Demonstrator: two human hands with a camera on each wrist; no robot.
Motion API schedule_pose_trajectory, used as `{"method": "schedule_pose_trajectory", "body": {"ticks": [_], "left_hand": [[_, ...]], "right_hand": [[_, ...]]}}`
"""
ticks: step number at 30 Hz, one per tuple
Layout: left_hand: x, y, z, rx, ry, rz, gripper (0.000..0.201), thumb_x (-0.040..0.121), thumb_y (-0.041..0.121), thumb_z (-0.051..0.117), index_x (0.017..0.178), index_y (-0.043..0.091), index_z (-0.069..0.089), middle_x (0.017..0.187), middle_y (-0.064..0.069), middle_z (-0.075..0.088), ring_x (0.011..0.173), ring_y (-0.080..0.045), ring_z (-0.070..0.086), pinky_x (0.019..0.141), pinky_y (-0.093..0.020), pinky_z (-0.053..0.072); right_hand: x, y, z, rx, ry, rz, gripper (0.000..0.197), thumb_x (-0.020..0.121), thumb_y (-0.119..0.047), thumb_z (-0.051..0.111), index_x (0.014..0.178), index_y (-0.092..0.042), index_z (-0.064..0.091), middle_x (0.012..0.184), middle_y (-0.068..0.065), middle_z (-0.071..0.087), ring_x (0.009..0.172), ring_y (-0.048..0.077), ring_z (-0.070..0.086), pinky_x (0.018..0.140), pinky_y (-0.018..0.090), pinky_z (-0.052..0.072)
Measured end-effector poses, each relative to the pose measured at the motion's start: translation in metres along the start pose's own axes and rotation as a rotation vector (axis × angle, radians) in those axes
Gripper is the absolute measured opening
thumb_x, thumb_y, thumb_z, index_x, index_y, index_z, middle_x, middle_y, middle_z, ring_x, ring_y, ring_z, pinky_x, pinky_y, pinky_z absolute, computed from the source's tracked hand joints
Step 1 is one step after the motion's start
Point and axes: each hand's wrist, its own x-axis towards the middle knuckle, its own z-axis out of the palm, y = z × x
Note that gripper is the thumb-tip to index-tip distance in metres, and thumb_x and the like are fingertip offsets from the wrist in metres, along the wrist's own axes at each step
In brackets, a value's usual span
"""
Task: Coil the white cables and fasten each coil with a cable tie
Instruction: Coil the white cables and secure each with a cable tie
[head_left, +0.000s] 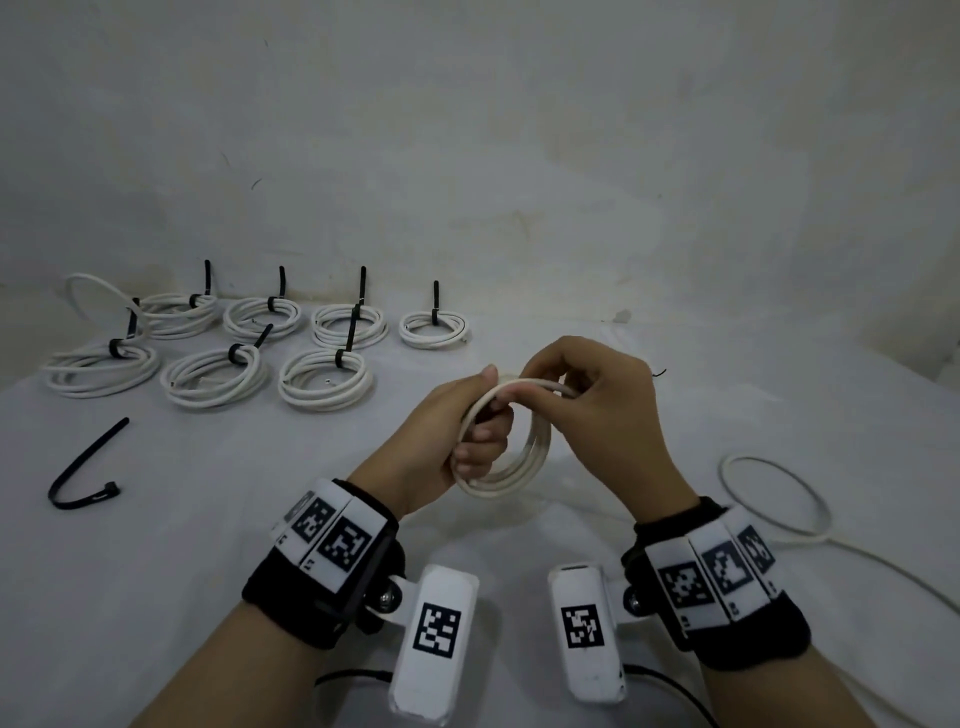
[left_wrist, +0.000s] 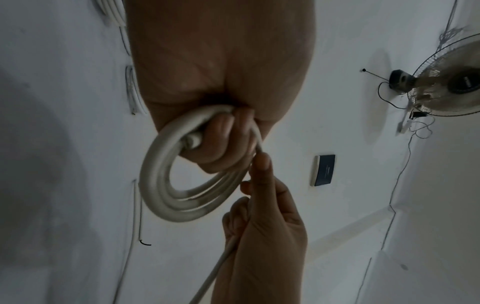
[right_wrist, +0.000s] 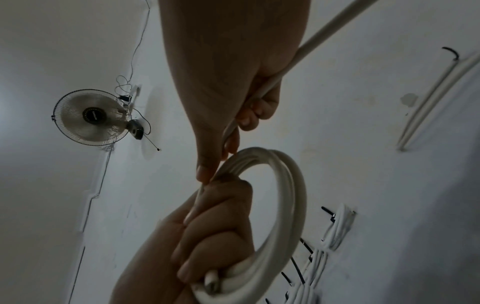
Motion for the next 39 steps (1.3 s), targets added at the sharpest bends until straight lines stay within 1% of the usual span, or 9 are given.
{"method": "schedule_pose_trajectory", "body": {"ticks": [6, 10, 13, 16, 22, 27, 33, 36, 39], "left_hand": [[-0.001, 0.003, -0.001, -0.084, 0.084, 0.067, 0.042, 0.100, 0.040, 0.030, 0.069, 0.015, 0.041, 0.046, 0.007, 0.024, 0.032, -0.003, 0.019, 0.031, -0.014, 0.019], [-0.002, 0.005, -0.001, -0.149, 0.069, 0.121, 0.044, 0.094, 0.049, 0.031, 0.069, 0.014, 0.040, 0.046, 0.007, 0.024, 0.033, -0.002, 0.021, 0.034, -0.014, 0.020], [-0.004, 0.004, 0.003, -0.127, 0.016, 0.119, 0.041, 0.081, 0.055, 0.037, 0.071, 0.015, 0.041, 0.046, 0.008, 0.025, 0.034, -0.002, 0.023, 0.038, -0.015, 0.026], [-0.006, 0.002, 0.008, -0.060, -0.022, 0.148, 0.030, 0.081, 0.042, 0.045, 0.072, 0.015, 0.038, 0.046, 0.009, 0.027, 0.034, -0.001, 0.023, 0.039, -0.014, 0.028], [-0.002, 0.004, 0.002, -0.220, 0.052, 0.220, 0.026, 0.082, 0.038, 0.044, 0.071, 0.016, 0.038, 0.044, 0.009, 0.026, 0.031, 0.000, 0.022, 0.036, -0.014, 0.022], [0.002, 0.017, -0.027, -0.478, 0.192, 0.398, 0.027, 0.089, 0.039, 0.038, 0.070, 0.019, 0.039, 0.043, 0.008, 0.029, 0.031, -0.003, 0.026, 0.034, -0.012, 0.025], [0.003, 0.021, -0.045, -0.550, 0.273, 0.468, 0.035, 0.099, 0.041, 0.030, 0.072, 0.019, 0.038, 0.044, 0.009, 0.030, 0.033, -0.003, 0.029, 0.036, -0.013, 0.029], [0.004, 0.018, -0.039, -0.454, 0.294, 0.459, 0.037, 0.100, 0.041, 0.027, 0.072, 0.018, 0.038, 0.045, 0.009, 0.030, 0.035, -0.002, 0.029, 0.037, -0.014, 0.031], [0.004, 0.012, -0.026, -0.237, 0.277, 0.430, 0.037, 0.100, 0.038, 0.026, 0.071, 0.016, 0.035, 0.046, 0.009, 0.032, 0.038, -0.003, 0.030, 0.040, -0.014, 0.032]], "right_hand": [[0.002, 0.011, 0.001, -0.071, 0.040, -0.078, 0.014, 0.084, -0.024, 0.069, 0.092, -0.014, 0.075, 0.073, -0.004, 0.065, 0.061, 0.000, 0.050, 0.058, 0.007, 0.034], [0.001, 0.011, 0.000, -0.162, -0.050, -0.164, 0.038, 0.079, -0.034, 0.069, 0.114, -0.019, 0.068, 0.076, -0.019, 0.055, 0.052, 0.000, 0.042, 0.057, 0.006, 0.033], [0.002, 0.015, 0.000, -0.237, -0.012, -0.201, 0.024, 0.081, -0.018, 0.069, 0.105, -0.016, 0.072, 0.062, -0.032, 0.043, 0.052, -0.003, 0.042, 0.058, 0.004, 0.032], [0.002, 0.017, 0.001, -0.203, 0.016, -0.157, 0.020, 0.083, -0.014, 0.066, 0.101, -0.015, 0.074, 0.065, -0.034, 0.049, 0.052, 0.001, 0.043, 0.056, 0.006, 0.033], [0.004, 0.016, -0.008, -0.054, -0.128, 0.073, 0.019, 0.091, -0.017, 0.061, 0.105, -0.025, 0.072, 0.068, -0.013, 0.064, 0.048, 0.005, 0.049, 0.047, 0.013, 0.039], [0.008, 0.033, -0.032, -0.140, -0.190, 0.225, 0.018, 0.093, -0.016, 0.055, 0.103, -0.031, 0.058, 0.067, -0.003, 0.058, 0.050, 0.006, 0.048, 0.053, 0.022, 0.044], [0.010, 0.022, -0.037, -0.508, -0.540, 0.066, 0.022, 0.090, -0.011, 0.057, 0.103, -0.029, 0.059, 0.085, -0.011, 0.059, 0.062, 0.002, 0.050, 0.067, 0.031, 0.051], [0.008, 0.002, -0.030, -0.650, -0.799, -0.064, 0.035, 0.091, -0.010, 0.053, 0.113, -0.033, 0.066, 0.088, -0.020, 0.051, 0.071, -0.001, 0.044, 0.068, 0.020, 0.041], [0.009, -0.024, -0.023, -0.524, -0.887, -0.150, 0.030, 0.091, -0.007, 0.056, 0.110, -0.026, 0.071, 0.088, -0.016, 0.057, 0.071, -0.005, 0.045, 0.066, 0.011, 0.036]]}}
